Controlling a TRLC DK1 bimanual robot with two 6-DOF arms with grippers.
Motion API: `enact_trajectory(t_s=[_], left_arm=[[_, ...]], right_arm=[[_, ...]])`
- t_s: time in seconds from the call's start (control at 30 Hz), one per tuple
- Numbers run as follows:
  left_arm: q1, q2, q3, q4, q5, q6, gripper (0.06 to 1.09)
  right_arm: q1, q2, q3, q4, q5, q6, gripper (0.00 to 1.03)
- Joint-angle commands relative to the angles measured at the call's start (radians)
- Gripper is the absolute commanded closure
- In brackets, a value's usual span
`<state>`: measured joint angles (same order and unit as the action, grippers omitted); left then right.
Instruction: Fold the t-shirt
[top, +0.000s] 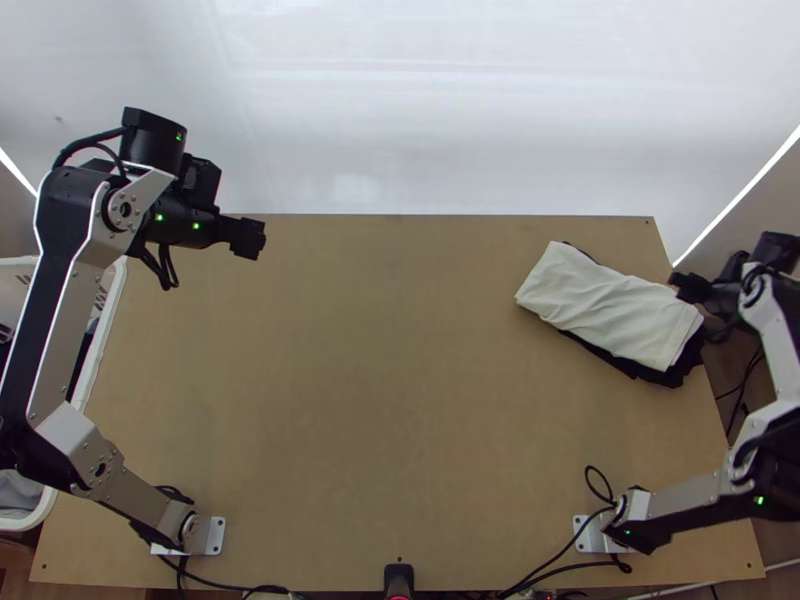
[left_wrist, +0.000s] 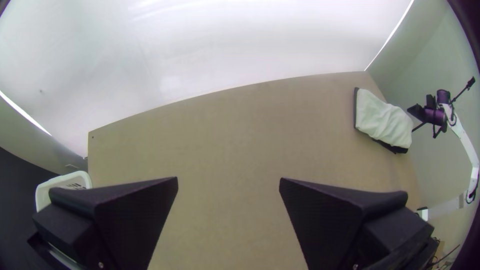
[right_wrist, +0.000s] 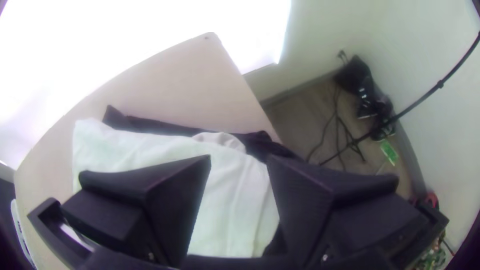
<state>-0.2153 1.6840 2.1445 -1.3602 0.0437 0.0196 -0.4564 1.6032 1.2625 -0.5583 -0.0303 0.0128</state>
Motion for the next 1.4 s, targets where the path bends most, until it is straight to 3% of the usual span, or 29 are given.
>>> enact_trajectory(t_s=[0.0,0.2,0.3,0.43,0.47,0.6,0.8,0.9,1.0,1.07,1.13,1.23,1.37], left_arm=[[0.001,0.003,0.0,0.001,0.002,0.0,0.1],[0.001,0.005,-0.001,0.0,0.002,0.0,0.1],[0.016,0.008,0.0,0.001,0.002,-0.001,0.1],[0.025,0.005,0.022,0.01,0.002,-0.012,0.1],[0.025,0.005,0.035,0.015,0.002,-0.018,0.1],[0.033,-0.02,0.049,0.064,0.002,-0.049,0.1],[0.037,-0.116,0.018,0.171,0.001,-0.101,0.1],[0.04,-0.233,-0.109,0.296,-0.03,-0.096,0.1],[0.031,-0.415,-0.344,0.504,-0.134,-0.058,0.1],[0.024,-0.509,-0.446,0.558,-0.188,-0.063,0.1],[0.027,-0.596,-0.54,0.57,-0.2,-0.078,0.1],[0.07,-0.791,-0.75,0.711,-0.212,-0.124,0.1],[0.086,-1.066,-1.043,0.928,-0.211,-0.121,0.1]], right_arm=[[0.053,-0.055,-0.152,0.106,0.0,-0.037,0.48],[-0.008,0.13,-0.152,0.161,0.001,-0.028,0.48],[-0.036,0.169,-0.121,0.141,-0.002,-0.027,0.38],[0.005,-0.006,-0.038,0.006,-0.002,-0.033,0.06],[0.03,-0.068,-0.009,-0.015,-0.002,-0.039,0.04],[0.134,-0.262,0.109,-0.084,-0.002,-0.096,0.04],[0.331,-0.488,0.129,-0.054,-0.002,-0.166,0.04],[0.404,-0.574,0.109,-0.014,-0.002,-0.174,0.04],[0.46,-0.652,0.08,0.017,-0.002,-0.137,0.04],[0.469,-0.709,0.041,0.035,-0.002,-0.131,0.04],[0.498,-0.773,0.006,0.031,-0.002,-0.129,0.04],[0.561,-0.876,-0.068,0.017,0.001,-0.163,0.04],[0.556,-0.948,-0.123,-0.034,0.041,-0.102,0.04]])
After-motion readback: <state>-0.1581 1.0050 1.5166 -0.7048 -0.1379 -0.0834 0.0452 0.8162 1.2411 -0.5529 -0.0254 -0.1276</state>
